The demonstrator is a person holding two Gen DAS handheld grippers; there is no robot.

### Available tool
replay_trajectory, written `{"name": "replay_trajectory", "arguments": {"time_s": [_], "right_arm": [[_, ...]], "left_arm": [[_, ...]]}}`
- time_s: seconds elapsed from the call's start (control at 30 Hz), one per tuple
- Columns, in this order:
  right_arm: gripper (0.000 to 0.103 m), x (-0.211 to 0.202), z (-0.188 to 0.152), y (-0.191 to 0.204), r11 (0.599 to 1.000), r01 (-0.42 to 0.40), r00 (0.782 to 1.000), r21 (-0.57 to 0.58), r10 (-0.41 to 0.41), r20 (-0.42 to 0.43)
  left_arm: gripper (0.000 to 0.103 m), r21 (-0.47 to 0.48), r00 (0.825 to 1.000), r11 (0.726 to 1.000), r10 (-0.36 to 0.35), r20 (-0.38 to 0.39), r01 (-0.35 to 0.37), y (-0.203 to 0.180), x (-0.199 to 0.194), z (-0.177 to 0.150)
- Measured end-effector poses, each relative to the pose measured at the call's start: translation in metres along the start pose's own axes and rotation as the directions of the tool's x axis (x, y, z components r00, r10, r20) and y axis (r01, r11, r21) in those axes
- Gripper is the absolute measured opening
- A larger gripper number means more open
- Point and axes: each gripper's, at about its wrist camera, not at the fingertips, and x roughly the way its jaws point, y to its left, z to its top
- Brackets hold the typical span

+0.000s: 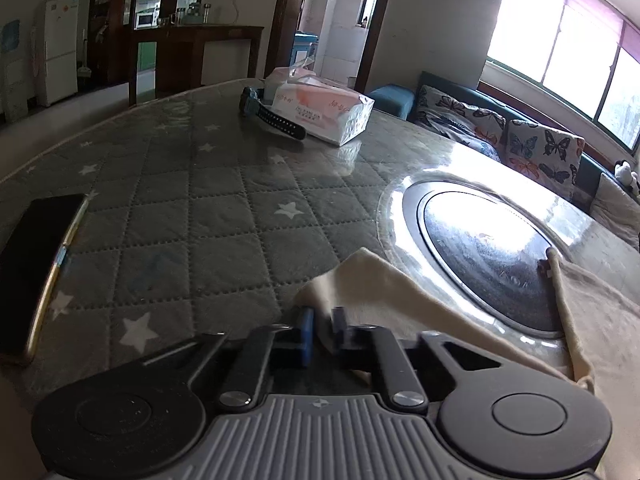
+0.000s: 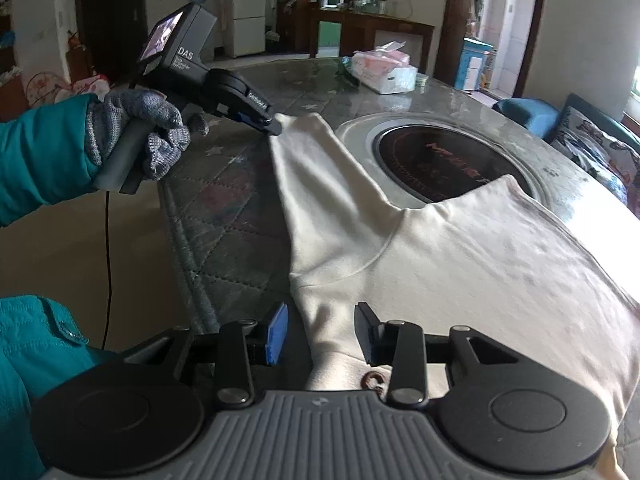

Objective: Fold clothes

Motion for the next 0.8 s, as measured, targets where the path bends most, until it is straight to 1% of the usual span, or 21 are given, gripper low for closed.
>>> {"name": "replay_trajectory", "arguments": {"time_s": [0.1,0.2,0.3,0.4,0.5,0.6,0.67,0.8], "right_arm": [[0.037,-0.007,-0.003,-0.008,0.999,0.017,1.000,0.042,-0.018,0.017],[0.037,-0.013,-0.005,-0.020,0.995,0.043,0.998,0.091,-0.046,0.033],[0.037,-0.021,-0.009,-0.033,0.988,0.076,0.995,0.137,-0.083,0.048],[0.037,-0.027,-0.015,-0.044,0.978,0.110,0.990,0.176,-0.123,0.062],[0.037,-0.035,-0.023,-0.057,0.964,0.145,0.983,0.224,-0.166,0.075],[0.037,-0.043,-0.033,-0.068,0.946,0.171,0.976,0.277,-0.201,0.081],[0.037,-0.050,-0.043,-0.078,0.924,0.192,0.970,0.330,-0.231,0.081],[0.037,-0.060,-0.060,-0.094,0.883,0.223,0.958,0.412,-0.277,0.075]], "left_arm": [[0.004,0.008,0.998,0.999,-0.036,0.043,0.035,-0.010,-0.013,0.008],[0.004,0.038,0.989,0.994,-0.109,0.101,0.105,-0.030,-0.036,0.018],[0.003,0.092,0.967,0.976,-0.207,0.147,0.195,-0.058,-0.062,0.025],[0.003,0.157,0.934,0.945,-0.311,0.174,0.285,-0.089,-0.085,0.028],[0.003,0.221,0.893,0.900,-0.414,0.173,0.375,-0.122,-0.105,0.027],[0.003,0.282,0.844,0.837,-0.518,0.139,0.468,-0.156,-0.120,0.018],[0.004,0.322,0.809,0.788,-0.580,0.099,0.525,-0.177,-0.126,0.007],[0.004,0.373,0.757,0.692,-0.653,-0.042,0.618,-0.210,-0.116,-0.026]]}}
